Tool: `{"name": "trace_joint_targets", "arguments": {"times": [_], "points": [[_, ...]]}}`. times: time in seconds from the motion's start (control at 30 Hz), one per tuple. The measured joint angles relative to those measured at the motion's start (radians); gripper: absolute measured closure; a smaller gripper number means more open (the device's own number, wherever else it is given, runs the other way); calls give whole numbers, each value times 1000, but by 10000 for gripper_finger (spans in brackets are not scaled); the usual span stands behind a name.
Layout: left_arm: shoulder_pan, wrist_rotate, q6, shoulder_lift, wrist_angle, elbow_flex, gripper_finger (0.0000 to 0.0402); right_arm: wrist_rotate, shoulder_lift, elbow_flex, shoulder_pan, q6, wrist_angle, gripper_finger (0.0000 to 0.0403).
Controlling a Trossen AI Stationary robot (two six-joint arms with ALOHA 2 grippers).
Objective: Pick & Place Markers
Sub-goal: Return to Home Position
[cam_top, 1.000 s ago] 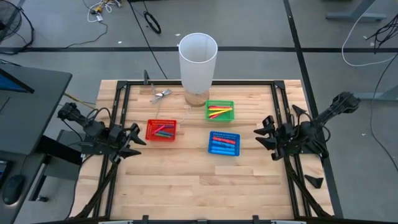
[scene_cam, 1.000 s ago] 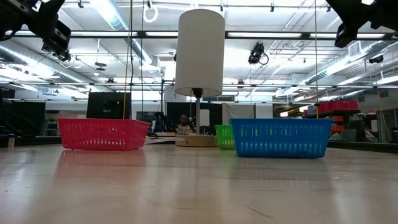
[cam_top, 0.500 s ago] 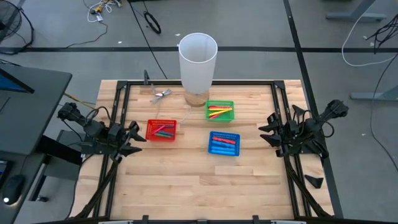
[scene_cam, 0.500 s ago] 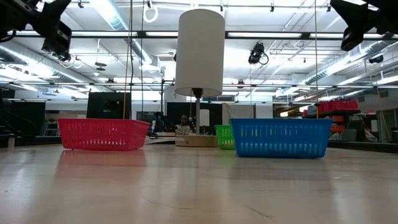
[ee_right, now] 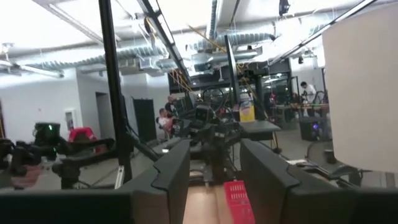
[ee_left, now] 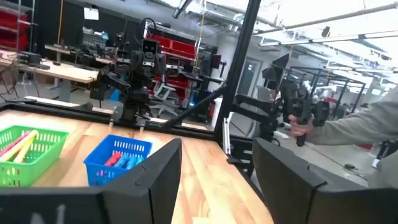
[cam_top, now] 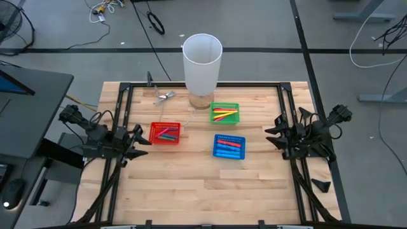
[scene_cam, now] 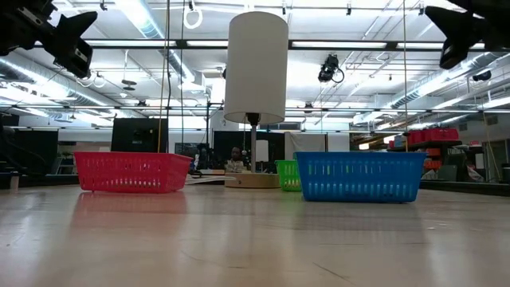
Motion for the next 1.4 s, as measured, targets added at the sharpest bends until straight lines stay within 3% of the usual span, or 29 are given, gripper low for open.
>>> {"name": "trace_joint_targets", "arguments": {"times": [0.13,0.33,0.47,0.63,0.73,0.8,0.93,1.03,1.2,1.4], "points": [[0,-17,25,-1,72,-46,197,0,0,0,0,-9,-7,262],[0,-25,22,-2,46,-48,197,-1,0,0,0,17,-32,262],[-1,-54,43,-2,19,-48,197,14,0,0,0,-58,-5,262],[1,-189,9,8,-67,-47,197,212,0,0,0,-93,-23,262],[1,-234,-12,15,-69,-46,197,373,0,0,0,-10,-96,262],[1,-249,-29,14,-71,-46,197,409,0,0,0,63,-139,262],[1,-250,-99,23,-76,-46,197,305,0,0,0,292,-311,262],[1,-225,-88,23,-76,-46,197,261,16,-2,0,369,-306,262],[1,-218,-97,26,-53,-48,197,260,17,-2,0,403,-308,262],[1,-218,-94,25,-43,-48,197,260,18,-2,0,327,-307,262]]}}
